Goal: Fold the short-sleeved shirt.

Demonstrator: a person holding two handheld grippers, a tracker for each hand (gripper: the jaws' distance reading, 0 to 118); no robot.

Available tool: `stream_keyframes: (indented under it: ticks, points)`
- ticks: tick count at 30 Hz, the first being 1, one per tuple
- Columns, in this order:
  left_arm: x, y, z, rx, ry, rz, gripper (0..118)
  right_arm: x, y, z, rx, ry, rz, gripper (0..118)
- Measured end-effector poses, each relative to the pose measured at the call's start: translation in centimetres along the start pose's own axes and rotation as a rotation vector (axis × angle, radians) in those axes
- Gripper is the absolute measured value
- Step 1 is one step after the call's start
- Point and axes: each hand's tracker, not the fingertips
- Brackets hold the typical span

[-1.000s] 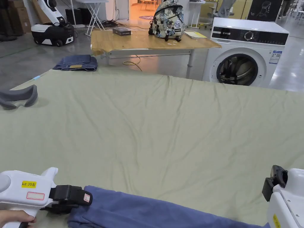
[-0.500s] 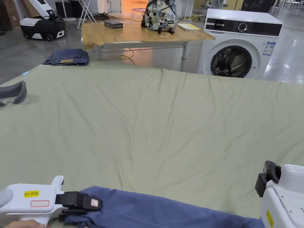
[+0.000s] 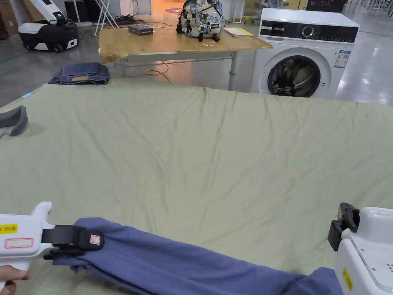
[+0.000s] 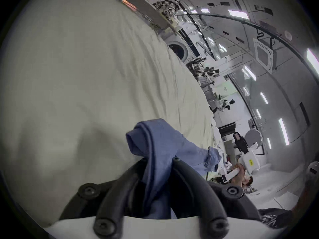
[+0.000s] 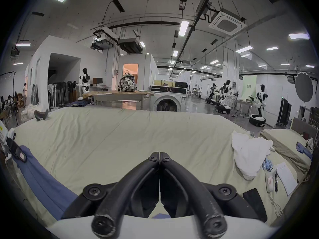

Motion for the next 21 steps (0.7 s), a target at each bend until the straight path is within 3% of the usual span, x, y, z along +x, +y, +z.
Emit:
stream_keyframes:
  ticks: [7,13,17,21]
  points:
    - [2.1,1.4,3.8,0.027,0.195,-0.058,6,0.0,0.4,-0.1,0.008,0.005,0.009,0]
    - [5.8,0.7,3.1,0.011,0.051,-0.089,6,-0.3,0.5,-0.2,0.009,0.013,0.0,0]
    - [9.1,-0.3,1.3,-0.003,-0.126,-0.083,6,-0.6,0.4,-0.2,0.007,0.023,0.002,0]
    - [10.9,-0.6,-2.0,-0.024,-0.146,-0.099,6,-0.8,0.2,-0.2,0.003,0.027,0.0,0]
